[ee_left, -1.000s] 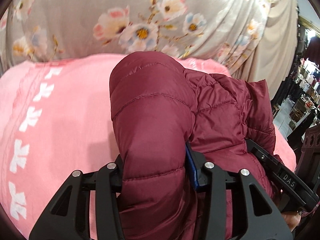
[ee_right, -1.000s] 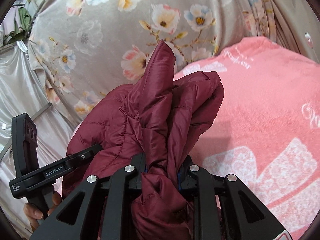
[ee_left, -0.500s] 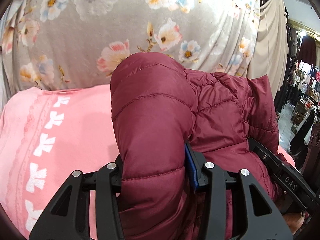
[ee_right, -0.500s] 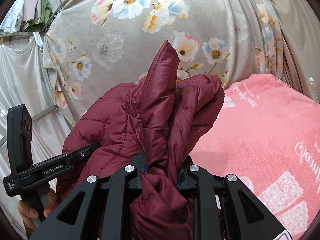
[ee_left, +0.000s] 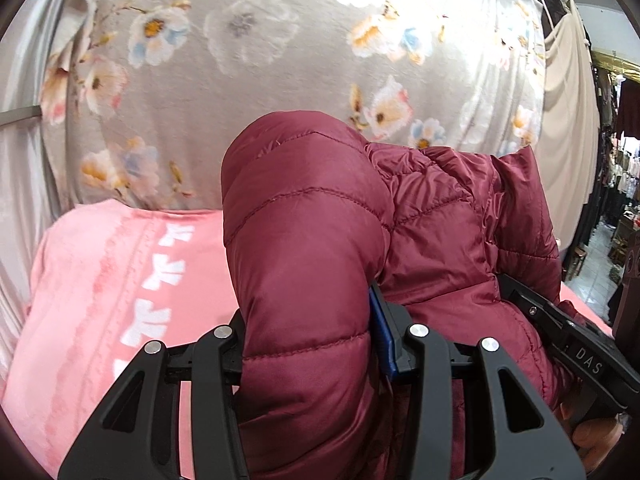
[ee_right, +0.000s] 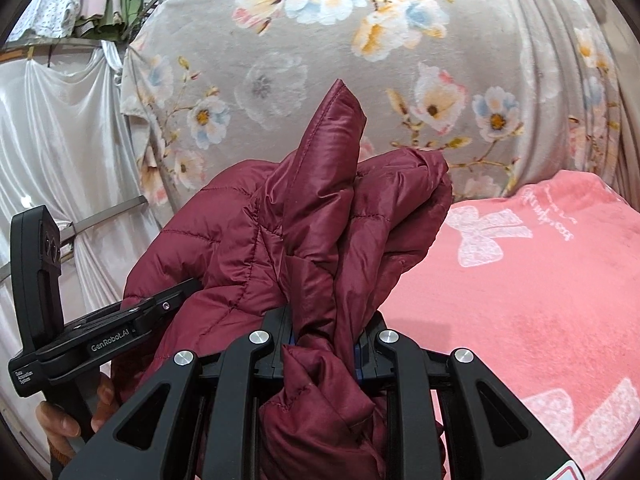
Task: Fold large clothes
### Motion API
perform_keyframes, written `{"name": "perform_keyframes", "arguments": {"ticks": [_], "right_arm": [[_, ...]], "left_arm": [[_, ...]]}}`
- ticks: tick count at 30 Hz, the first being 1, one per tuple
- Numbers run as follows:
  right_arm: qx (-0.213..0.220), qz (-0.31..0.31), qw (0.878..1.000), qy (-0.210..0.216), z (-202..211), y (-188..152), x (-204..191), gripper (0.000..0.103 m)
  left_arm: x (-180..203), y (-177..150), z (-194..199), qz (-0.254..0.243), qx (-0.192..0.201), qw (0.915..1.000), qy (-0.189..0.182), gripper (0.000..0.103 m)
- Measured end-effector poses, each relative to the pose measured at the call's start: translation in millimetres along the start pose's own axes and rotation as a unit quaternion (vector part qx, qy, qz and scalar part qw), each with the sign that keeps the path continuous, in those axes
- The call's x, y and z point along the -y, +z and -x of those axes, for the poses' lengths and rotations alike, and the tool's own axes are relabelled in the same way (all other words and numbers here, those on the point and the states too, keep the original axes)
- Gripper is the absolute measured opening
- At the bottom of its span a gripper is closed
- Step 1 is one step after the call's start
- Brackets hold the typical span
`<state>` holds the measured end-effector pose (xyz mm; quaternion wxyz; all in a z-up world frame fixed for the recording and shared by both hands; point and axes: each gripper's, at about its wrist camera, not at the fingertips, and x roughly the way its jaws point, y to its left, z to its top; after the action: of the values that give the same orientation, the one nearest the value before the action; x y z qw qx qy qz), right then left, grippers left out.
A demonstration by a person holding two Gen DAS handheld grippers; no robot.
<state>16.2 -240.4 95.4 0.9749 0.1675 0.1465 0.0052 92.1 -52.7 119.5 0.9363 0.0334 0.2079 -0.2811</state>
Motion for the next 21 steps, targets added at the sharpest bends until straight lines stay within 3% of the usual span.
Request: {"name": "perform_keyframes", "arguments": {"ticks": [11, 21], "right_arm": [[-0.029, 0.020, 0.999, 0.023, -94.6, -14.6, -28.6, 0.019], [-0.079, 0.045, 0.996, 0.017, -183.1, -44.7, -23.4, 0.019]], "left_arm": [[-71.7, -6.5, -42.7, -0.017, 0.012, 0.9989, 0.043, 0.042], [-118.6, -34.3, -115.5, -0.009, -0.009, 0.9990, 0.043, 0.043]]}}
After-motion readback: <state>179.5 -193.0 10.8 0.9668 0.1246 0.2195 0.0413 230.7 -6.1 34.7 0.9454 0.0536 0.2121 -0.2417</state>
